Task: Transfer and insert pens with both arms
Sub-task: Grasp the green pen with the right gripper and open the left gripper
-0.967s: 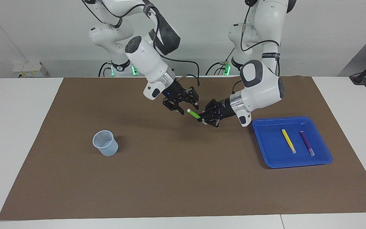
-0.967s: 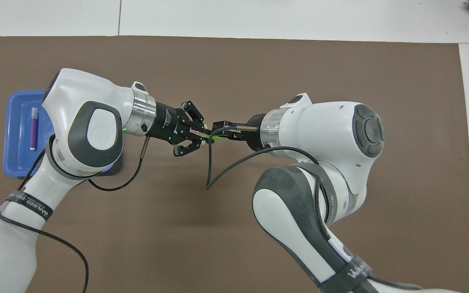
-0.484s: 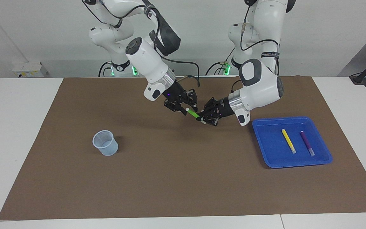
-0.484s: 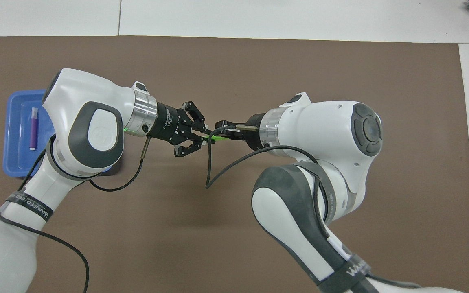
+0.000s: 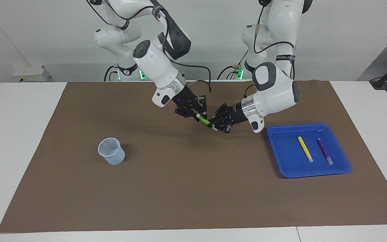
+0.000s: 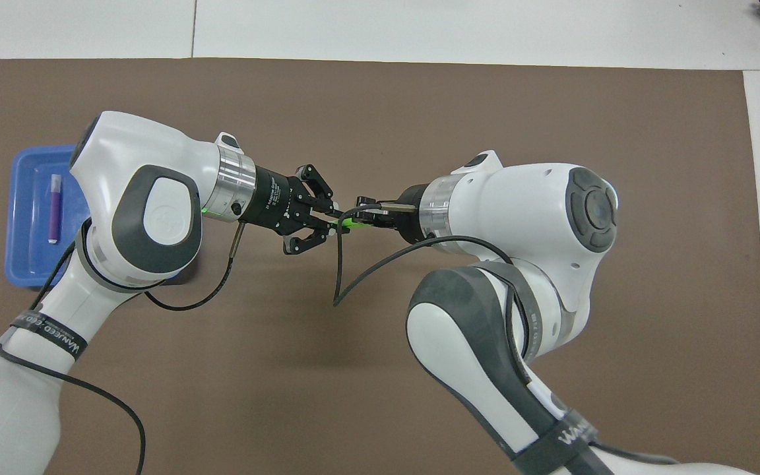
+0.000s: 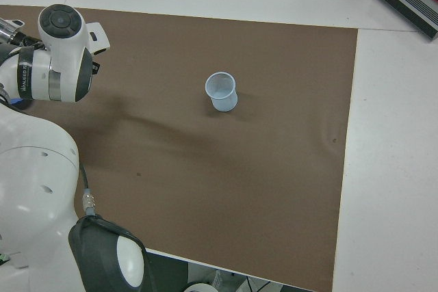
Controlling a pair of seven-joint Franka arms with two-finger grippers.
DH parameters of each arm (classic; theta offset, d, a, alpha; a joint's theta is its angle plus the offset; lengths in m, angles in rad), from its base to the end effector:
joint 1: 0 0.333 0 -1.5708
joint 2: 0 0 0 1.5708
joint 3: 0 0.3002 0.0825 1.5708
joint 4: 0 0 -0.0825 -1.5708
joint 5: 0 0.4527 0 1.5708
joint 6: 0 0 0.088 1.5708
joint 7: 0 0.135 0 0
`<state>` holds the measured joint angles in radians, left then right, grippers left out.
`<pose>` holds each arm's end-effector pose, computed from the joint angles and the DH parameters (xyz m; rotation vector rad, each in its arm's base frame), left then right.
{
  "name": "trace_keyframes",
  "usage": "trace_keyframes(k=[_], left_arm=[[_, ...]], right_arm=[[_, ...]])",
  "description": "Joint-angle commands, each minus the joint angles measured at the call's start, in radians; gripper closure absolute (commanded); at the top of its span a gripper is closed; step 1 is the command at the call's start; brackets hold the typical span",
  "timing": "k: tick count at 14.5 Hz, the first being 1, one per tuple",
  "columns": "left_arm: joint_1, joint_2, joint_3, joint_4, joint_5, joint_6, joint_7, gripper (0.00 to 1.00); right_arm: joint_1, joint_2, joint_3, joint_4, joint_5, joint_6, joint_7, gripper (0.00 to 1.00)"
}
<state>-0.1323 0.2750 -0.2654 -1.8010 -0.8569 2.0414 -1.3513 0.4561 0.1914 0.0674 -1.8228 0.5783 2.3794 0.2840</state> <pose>0.6194 -0.3178 0.3496 1.9249 1.5993 -0.8674 0.6119 0.3698 0.4025 -2.5510 0.1473 -0.1771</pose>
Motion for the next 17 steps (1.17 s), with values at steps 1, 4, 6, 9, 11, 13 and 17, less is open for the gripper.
trace_keyframes(k=[1, 4, 6, 9, 11, 13, 17], left_arm=[[-0.017, -0.022, 0.011, -0.018, -0.022, 0.005, -0.006, 1.00], [-0.017, -0.022, 0.011, -0.018, -0.024, 0.005, -0.006, 1.00], [-0.023, -0.022, 0.011, -0.017, -0.022, 0.005, -0.008, 1.00], [-0.038, -0.022, 0.012, -0.017, -0.017, 0.061, 0.007, 0.52], [-0.055, -0.025, 0.012, -0.015, -0.005, 0.086, 0.020, 0.00], [-0.069, -0.046, 0.014, -0.018, 0.038, 0.091, 0.110, 0.00], [-0.055, -0.059, 0.023, -0.020, 0.052, 0.082, 0.127, 0.00]], right_arm=[[0.001, 0.017, 0.003, 0.014, 0.008, 0.014, -0.019, 0.92], [0.001, 0.017, 0.003, 0.014, 0.008, 0.014, -0.026, 1.00], [0.000, 0.017, 0.003, 0.016, 0.008, 0.014, -0.026, 1.00], [-0.007, 0.016, 0.003, 0.023, 0.003, 0.011, -0.028, 1.00], [-0.010, 0.016, 0.002, 0.046, -0.011, -0.009, -0.026, 1.00], [-0.013, 0.013, -0.001, 0.057, -0.053, -0.037, -0.026, 1.00], [-0.042, 0.002, -0.008, 0.092, -0.121, -0.127, -0.026, 1.00]])
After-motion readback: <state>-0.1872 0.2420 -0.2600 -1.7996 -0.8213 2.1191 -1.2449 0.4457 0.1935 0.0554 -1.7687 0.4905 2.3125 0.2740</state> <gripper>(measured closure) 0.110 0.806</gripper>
